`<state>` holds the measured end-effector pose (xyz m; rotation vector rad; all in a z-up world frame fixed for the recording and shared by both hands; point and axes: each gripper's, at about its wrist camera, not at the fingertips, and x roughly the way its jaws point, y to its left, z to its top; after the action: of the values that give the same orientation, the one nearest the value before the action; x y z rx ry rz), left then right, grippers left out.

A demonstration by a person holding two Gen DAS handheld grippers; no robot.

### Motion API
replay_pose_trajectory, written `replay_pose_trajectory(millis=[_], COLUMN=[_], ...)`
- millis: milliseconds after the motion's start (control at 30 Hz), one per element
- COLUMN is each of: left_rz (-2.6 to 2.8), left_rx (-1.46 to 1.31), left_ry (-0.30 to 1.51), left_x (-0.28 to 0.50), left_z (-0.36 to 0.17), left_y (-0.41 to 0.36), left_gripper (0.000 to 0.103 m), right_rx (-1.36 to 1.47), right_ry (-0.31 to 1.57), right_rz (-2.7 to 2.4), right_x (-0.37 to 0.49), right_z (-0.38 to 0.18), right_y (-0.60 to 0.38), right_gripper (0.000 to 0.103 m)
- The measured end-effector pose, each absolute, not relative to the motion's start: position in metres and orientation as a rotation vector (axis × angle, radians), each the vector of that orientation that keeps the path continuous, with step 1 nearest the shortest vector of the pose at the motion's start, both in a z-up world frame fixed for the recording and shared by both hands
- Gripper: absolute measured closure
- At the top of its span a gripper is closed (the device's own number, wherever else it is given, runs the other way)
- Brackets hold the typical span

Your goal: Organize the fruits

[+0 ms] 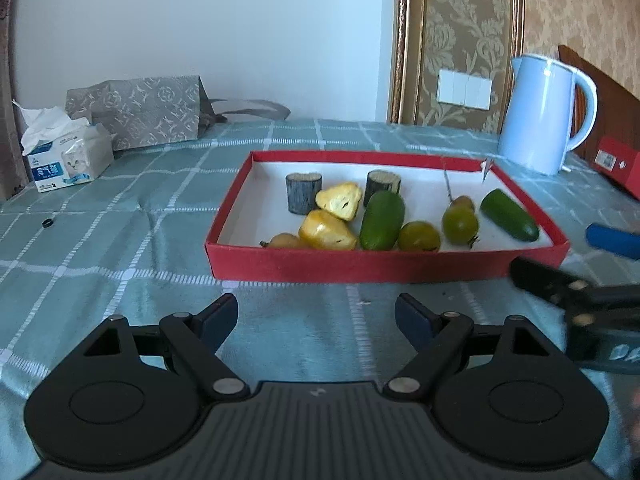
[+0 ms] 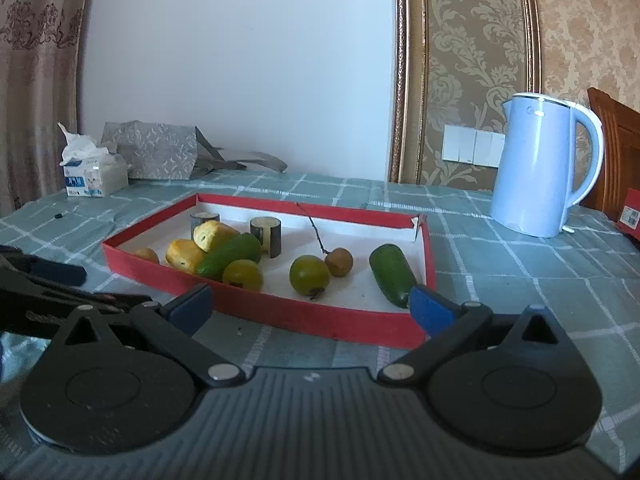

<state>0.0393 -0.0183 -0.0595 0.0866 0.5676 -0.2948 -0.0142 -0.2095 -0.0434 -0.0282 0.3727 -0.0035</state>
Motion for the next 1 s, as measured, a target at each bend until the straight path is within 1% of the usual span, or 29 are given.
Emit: replay_pose_trajectory(millis=[167,333,467,733,1000], left_rz=[-0.280,-0.236,-0.213,-0.200,-0.210], left_rx=[0.104,0.115,0.128,0.120,0.156], left_ry=[0.523,0.468,0.440,0.436,0.431], left_x=[0.026,0.019,0.017,0.018,0.019], left_z=[-0.043,-0.026,-0.018,-0.021,-0.028], left_y=[-0.024,-0.026,-0.028,-0.032,-0.037], left_gripper=[0.017,0.012,0.012,0.012,0.012], right_rx=[-0.011,0.019,0.061,0.147,0.134], right_ry=[0.367,0.373,0.374,0.420,0.441], right_rz=[0.010,0.010,0.005,-0.006,-0.012], right_x=[-0.018,-0.020,-0.022,-0.017,-0.013], right_z=[-0.042,-0.040,-0.039,-0.042,-0.045], right_y=[-0.211,-0.215,-0.222,-0.236,-0.232], right_gripper=[0.000,0.000,0.000,0.000,0.000])
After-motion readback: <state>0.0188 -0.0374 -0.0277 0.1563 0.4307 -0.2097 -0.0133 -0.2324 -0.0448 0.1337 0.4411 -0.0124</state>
